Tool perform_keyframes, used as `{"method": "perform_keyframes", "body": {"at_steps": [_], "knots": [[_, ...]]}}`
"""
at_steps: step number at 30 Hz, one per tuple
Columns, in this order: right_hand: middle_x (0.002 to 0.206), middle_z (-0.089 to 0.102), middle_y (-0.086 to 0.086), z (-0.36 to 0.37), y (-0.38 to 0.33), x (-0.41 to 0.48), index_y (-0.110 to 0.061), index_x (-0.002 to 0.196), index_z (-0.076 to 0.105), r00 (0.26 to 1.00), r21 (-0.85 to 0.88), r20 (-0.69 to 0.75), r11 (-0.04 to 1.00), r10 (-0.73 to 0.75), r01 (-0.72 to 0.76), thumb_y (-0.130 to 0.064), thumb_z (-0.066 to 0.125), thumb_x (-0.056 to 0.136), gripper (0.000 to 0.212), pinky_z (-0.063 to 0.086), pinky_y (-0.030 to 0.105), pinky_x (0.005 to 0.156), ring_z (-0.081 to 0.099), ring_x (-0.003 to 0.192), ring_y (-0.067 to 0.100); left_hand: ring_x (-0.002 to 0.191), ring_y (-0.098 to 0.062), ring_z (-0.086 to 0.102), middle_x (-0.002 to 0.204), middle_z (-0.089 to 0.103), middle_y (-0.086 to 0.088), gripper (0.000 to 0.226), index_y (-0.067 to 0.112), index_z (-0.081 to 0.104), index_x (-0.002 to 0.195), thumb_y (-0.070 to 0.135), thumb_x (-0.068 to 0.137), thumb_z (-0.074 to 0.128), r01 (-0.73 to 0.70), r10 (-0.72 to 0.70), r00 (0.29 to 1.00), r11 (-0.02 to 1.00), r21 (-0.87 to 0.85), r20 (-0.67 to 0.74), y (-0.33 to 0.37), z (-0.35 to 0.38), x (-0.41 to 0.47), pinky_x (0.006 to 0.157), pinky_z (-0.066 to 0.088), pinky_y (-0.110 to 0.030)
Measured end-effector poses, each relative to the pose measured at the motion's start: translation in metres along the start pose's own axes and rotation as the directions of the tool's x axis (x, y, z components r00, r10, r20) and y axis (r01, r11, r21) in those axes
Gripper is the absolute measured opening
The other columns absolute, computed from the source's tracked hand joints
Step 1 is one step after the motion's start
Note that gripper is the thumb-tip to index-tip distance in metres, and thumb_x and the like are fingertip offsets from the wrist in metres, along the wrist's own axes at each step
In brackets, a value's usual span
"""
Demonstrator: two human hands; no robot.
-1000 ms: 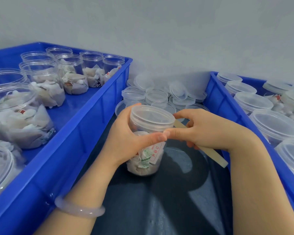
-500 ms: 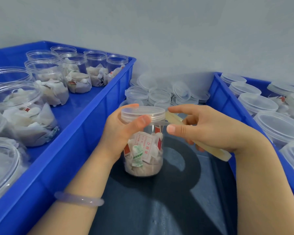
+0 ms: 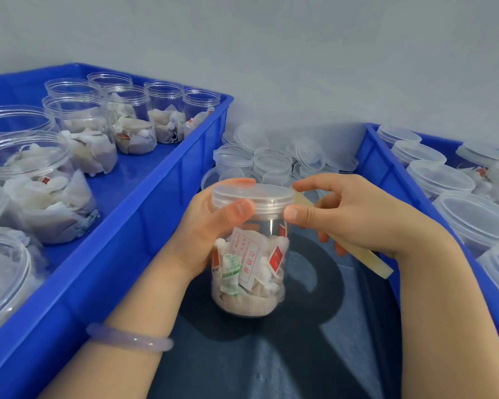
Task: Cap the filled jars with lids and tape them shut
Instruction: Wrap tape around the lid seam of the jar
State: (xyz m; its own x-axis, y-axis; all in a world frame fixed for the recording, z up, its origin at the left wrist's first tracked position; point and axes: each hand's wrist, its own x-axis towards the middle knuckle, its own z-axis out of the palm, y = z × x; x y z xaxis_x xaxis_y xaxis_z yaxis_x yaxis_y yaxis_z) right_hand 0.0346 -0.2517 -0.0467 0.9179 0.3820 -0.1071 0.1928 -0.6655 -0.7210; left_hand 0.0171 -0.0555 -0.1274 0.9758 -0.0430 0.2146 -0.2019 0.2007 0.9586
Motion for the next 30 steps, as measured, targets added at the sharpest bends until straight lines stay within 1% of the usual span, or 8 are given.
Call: {"method": "perform_keyframes", "body": {"at_steps": [5, 9, 13, 17, 22, 25, 27, 30], "knots": [[0.092, 0.065, 0.002, -0.003, 0.006, 0.0, -0.035, 0.134, 0.045, 0.996, -0.051, 0.081, 0.998, 0.025, -0.021, -0.071, 0.064, 0.034, 0.108, 0.045, 0.014, 0.046, 0.064, 0.049, 0.008, 0.11, -0.013, 0.064, 0.111, 0.07, 0.002, 0.111, 0.019, 0.053, 0.124, 0.071, 0.031, 0.083, -0.01, 0.003, 0.998, 0.994, 0.107, 0.067, -0.001, 0.003, -0.002, 0.085, 0.051, -0.022], [0.063, 0.067, -0.004, -0.003, 0.012, 0.002, -0.03, 0.136, 0.044, 0.996, -0.071, 0.083, 0.997, 0.025, -0.02, -0.068, 0.065, 0.033, 0.113, 0.044, 0.015, 0.045, 0.059, 0.043, 0.007, 0.112, -0.003, 0.06, 0.12, 0.061, 0.006, 0.113, 0.035, 0.045, 0.126, 0.073, 0.026, 0.082, -0.094, 0.087, 0.995, 0.969, 0.228, 0.037, 0.004, 0.002, -0.004, 0.087, 0.049, -0.017], [0.09, 0.064, -0.002, 0.005, 0.013, 0.007, -0.03, 0.135, 0.046, 0.998, -0.052, 0.067, 0.999, 0.004, -0.001, -0.068, 0.068, 0.036, 0.108, 0.048, 0.016, 0.048, 0.065, 0.053, 0.008, 0.11, 0.008, 0.053, 0.121, 0.057, 0.014, 0.097, 0.041, 0.049, 0.117, 0.064, 0.028, 0.078, -0.108, 0.133, 0.991, 0.869, 0.483, -0.018, 0.011, 0.001, -0.006, 0.088, 0.044, -0.009], [0.09, 0.065, 0.0, 0.013, 0.013, 0.014, -0.027, 0.134, 0.048, 0.999, -0.025, 0.026, 0.999, -0.04, 0.041, -0.072, 0.068, 0.043, 0.104, 0.053, 0.021, 0.055, 0.067, 0.061, 0.008, 0.11, 0.011, 0.049, 0.119, 0.053, 0.02, 0.094, 0.035, 0.049, 0.124, 0.069, 0.039, 0.071, -0.142, 0.237, 0.969, 0.769, 0.623, -0.073, 0.02, 0.0, -0.008, 0.084, 0.039, -0.002], [0.101, 0.064, 0.006, 0.019, 0.018, 0.013, -0.028, 0.133, 0.05, 0.997, 0.026, 0.048, 0.998, -0.057, 0.056, -0.044, 0.076, 0.069, 0.071, 0.059, 0.039, 0.074, 0.07, 0.076, 0.024, 0.118, 0.004, 0.041, 0.127, 0.049, 0.017, 0.089, 0.038, 0.047, 0.132, 0.065, 0.048, 0.058, -0.134, 0.17, 0.985, 0.614, 0.778, 0.036, 0.038, -0.004, -0.013, 0.095, 0.03, -0.007], [0.11, 0.064, 0.005, 0.024, 0.023, 0.009, -0.031, 0.133, 0.049, 0.996, 0.018, 0.001, 0.996, -0.091, 0.091, -0.037, 0.071, 0.079, 0.059, 0.054, 0.042, 0.087, 0.067, 0.091, 0.019, 0.13, -0.011, 0.025, 0.137, 0.041, 0.011, 0.096, 0.039, 0.035, 0.142, 0.067, 0.05, 0.047, -0.014, -0.014, 1.0, 0.334, 0.942, 0.02, 0.053, 0.007, -0.007, 0.103, 0.021, -0.031], [0.113, 0.064, 0.0, 0.029, 0.026, 0.005, -0.032, 0.133, 0.05, 0.99, 0.0, -0.054, 0.992, -0.127, 0.127, -0.034, 0.068, 0.082, 0.054, 0.051, 0.042, 0.091, 0.064, 0.098, 0.015, 0.13, -0.018, 0.028, 0.137, 0.039, 0.005, 0.109, 0.036, 0.033, 0.141, 0.086, 0.044, 0.04, 0.036, -0.135, 0.991, 0.127, 0.991, -0.018, 0.063, 0.019, -0.001, 0.101, 0.024, -0.037], [0.114, 0.065, -0.002, 0.036, 0.029, 0.0, -0.031, 0.135, 0.05, 0.98, 0.053, -0.13, 0.986, -0.153, 0.161, -0.033, 0.064, 0.086, 0.051, 0.052, 0.042, 0.09, 0.065, 0.097, 0.014, 0.113, -0.017, 0.046, 0.129, 0.045, 0.004, 0.101, 0.026, 0.044, 0.129, 0.084, 0.048, 0.061, 0.055, -0.144, 0.989, 0.162, 0.985, -0.032, 0.069, 0.032, 0.008, 0.088, 0.038, -0.034]]}}
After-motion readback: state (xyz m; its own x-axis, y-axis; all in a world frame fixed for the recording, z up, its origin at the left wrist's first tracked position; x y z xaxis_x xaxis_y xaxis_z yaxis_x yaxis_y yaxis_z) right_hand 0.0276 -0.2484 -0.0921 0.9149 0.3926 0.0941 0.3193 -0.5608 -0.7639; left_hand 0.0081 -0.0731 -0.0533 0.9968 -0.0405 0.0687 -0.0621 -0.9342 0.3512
